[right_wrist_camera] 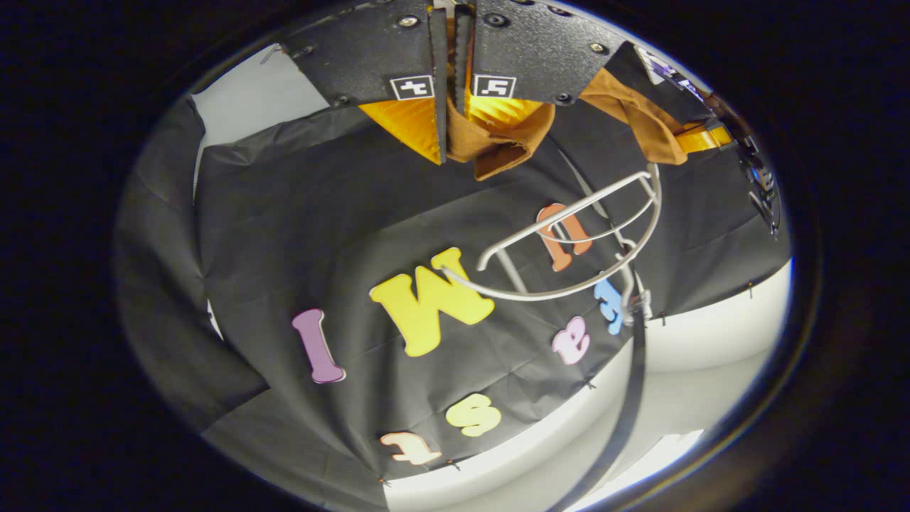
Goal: Grasp the clothes on the hanger with both hands and then place them into the laundry hamper below.
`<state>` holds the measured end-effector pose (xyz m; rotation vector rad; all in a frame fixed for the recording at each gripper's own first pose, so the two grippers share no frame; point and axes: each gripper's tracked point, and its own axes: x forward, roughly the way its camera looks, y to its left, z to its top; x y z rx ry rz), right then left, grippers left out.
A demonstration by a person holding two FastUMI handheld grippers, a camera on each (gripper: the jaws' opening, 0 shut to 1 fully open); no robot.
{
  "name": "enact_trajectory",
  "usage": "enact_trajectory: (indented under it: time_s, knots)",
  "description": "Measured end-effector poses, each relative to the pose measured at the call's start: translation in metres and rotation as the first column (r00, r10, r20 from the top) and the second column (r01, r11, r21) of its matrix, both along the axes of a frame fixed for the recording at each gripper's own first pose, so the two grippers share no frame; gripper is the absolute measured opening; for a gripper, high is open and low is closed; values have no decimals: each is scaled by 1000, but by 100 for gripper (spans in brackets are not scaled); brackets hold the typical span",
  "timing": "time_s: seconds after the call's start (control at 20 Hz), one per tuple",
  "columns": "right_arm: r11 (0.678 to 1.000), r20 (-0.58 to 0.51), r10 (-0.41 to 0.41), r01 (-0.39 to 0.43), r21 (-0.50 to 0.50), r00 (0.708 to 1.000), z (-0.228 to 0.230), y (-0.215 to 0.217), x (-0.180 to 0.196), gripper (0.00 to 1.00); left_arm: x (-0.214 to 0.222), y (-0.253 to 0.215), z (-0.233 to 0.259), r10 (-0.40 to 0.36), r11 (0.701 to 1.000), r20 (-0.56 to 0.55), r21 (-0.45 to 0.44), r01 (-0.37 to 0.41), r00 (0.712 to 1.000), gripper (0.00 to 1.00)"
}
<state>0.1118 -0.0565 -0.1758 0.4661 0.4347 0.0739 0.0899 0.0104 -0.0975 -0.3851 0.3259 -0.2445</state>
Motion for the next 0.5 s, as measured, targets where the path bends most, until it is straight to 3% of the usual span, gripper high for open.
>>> enact_trajectory:
  time_s: [0.3,0.5]
  knots:
    - [994,10,112,-112,-6,994,24,60,-36,7,-17,-48,3,-137,990,9,-13,137,991,6]
    - [988,11,151,-151,16,988,29,91,-52,7,-24,-63,-1,-187,982,-6,10,187,982,6]
